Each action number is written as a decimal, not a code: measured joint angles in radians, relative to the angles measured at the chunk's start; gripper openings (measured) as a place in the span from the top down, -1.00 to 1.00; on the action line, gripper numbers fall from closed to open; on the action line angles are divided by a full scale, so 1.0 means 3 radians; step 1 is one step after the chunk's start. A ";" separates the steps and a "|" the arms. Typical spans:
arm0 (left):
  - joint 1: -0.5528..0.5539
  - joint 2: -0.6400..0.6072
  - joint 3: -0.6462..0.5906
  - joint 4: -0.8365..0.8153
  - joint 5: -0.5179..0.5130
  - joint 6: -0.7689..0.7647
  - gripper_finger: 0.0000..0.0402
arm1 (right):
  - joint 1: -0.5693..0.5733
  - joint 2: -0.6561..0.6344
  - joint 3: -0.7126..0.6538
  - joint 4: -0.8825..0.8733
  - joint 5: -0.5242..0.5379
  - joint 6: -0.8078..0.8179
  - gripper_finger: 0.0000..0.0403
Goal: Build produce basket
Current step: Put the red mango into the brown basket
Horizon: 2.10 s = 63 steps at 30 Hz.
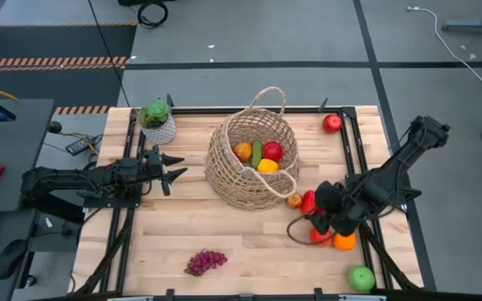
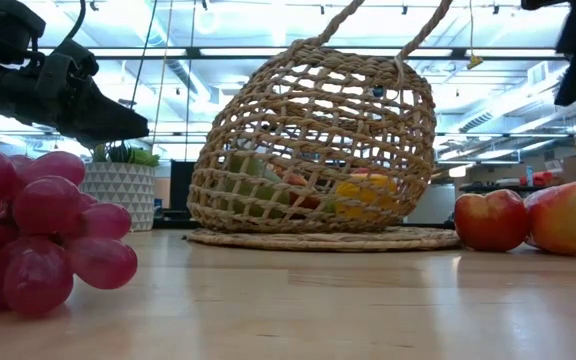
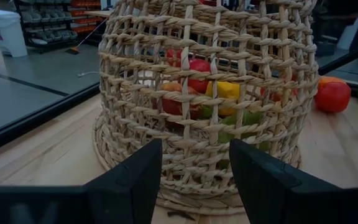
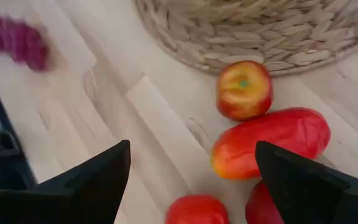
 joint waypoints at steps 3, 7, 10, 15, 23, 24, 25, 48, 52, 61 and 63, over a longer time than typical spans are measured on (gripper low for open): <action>0.0000 -0.0001 -0.0001 0.0003 0.0000 0.0000 0.02 | 0.0009 0.0199 0.0001 -0.0071 -0.0007 -0.0054 -0.73; -0.0001 0.0000 0.0000 0.0002 0.0000 0.0000 0.04 | -0.0052 0.0453 0.0000 -0.0106 -0.0029 -0.0205 -0.74; 0.0000 -0.0001 -0.0001 0.0002 0.0000 -0.0001 0.03 | -0.0065 0.0596 0.0000 -0.0185 -0.0030 -0.0246 -0.75; -0.0001 -0.0001 -0.0001 0.0002 0.0000 0.0000 0.03 | -0.0132 0.0782 -0.0014 -0.0435 0.0014 0.0028 -0.75; -0.0001 0.0000 0.0000 0.0001 -0.0001 0.0000 0.02 | -0.0305 0.0726 -0.0249 -0.0314 0.0017 0.0027 -0.73; -0.0001 0.0000 0.0000 0.0002 -0.0001 -0.0001 0.02 | -0.0314 0.0700 -0.0333 -0.0183 0.0015 0.0012 -0.73; -0.0001 0.0000 0.0000 0.0004 -0.0001 0.0000 0.03 | -0.0315 0.0669 -0.0430 -0.0026 -0.0004 0.0006 -0.73; 0.0000 0.0000 0.0000 0.0001 0.0000 0.0000 0.03 | -0.0293 0.1286 -0.0525 0.1813 0.0085 -0.0798 -0.73; 0.0000 0.0000 0.0000 0.0002 -0.0001 -0.0001 0.04 | -0.0280 0.1629 -0.0252 0.1688 0.0063 -0.0851 -0.72; -0.0001 -0.0001 -0.0001 0.0002 0.0000 -0.0001 0.04 | -0.0258 0.2019 -0.0004 0.1529 0.0096 -0.0878 -0.72; -0.0001 -0.0001 0.0000 0.0002 -0.0001 -0.0001 0.04 | -0.0238 0.2012 -0.0004 0.1530 0.0113 -0.0878 -0.72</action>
